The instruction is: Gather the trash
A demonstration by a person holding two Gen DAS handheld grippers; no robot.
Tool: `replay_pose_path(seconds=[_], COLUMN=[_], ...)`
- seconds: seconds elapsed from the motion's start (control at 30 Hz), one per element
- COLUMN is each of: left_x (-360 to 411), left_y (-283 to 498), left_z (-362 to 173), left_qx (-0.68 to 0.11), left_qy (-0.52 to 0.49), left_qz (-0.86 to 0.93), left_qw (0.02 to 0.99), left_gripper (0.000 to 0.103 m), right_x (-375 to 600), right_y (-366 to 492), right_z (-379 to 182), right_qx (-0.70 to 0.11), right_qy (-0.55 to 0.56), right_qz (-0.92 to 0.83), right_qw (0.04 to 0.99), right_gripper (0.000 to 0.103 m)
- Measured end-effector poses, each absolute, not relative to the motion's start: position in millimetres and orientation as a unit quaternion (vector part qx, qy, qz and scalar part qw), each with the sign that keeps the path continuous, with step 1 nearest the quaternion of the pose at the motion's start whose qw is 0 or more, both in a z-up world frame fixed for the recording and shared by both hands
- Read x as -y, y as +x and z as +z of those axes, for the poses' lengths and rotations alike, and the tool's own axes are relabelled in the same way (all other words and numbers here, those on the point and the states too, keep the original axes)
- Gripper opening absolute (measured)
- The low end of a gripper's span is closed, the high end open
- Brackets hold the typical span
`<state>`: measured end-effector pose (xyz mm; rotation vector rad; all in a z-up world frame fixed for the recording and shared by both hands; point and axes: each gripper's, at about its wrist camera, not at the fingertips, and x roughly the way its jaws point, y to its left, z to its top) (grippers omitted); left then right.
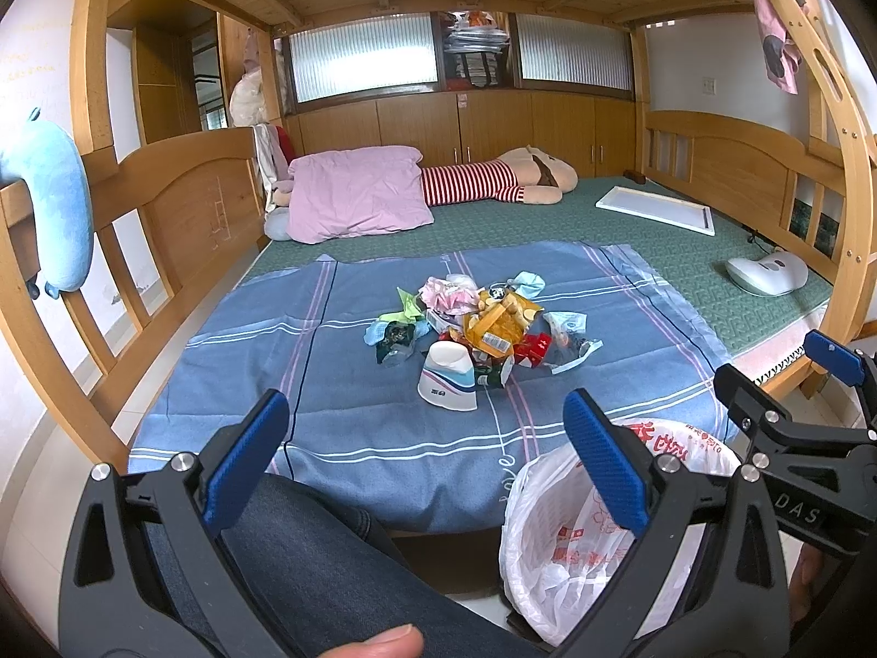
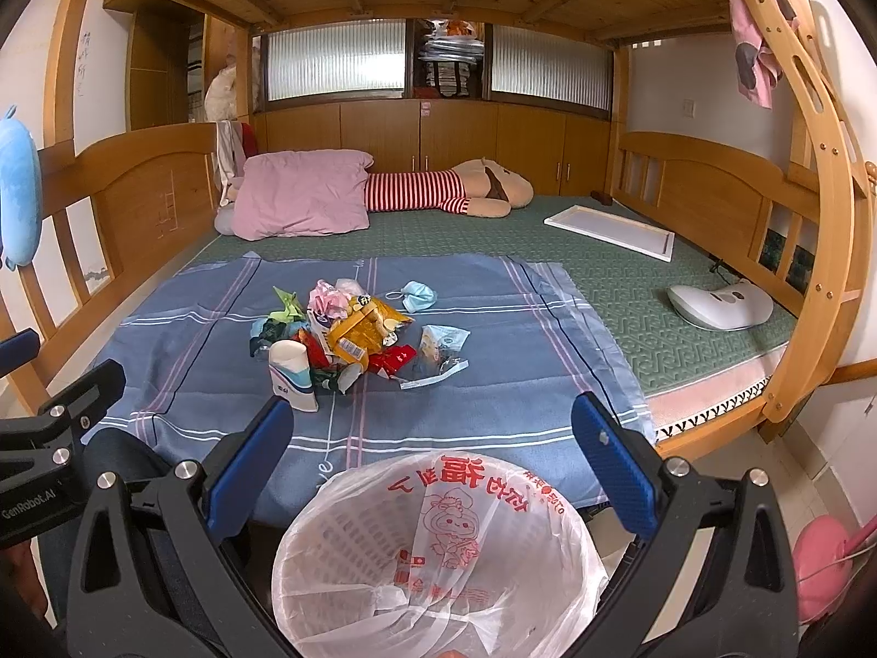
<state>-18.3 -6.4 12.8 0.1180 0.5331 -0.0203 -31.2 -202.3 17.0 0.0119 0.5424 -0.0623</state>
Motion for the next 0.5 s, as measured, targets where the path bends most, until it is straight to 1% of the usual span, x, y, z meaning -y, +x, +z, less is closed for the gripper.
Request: replay_pose_path(seconds=[0.5], left_x=[6.6], left_y=[-18.5], left_z=[12.2], left_qx=[-0.264], left_qy=[0.059], left_qz=[-0.01], left_qw=[0.963], left_gripper=[0.1], right_x=[202.3], right_y=[-31.0], right_z=[17.2], right_qx=[-0.268], right_qy=[0.006], right_qz=[-0.031], right_qw=[0.963], right_gripper=[0.1])
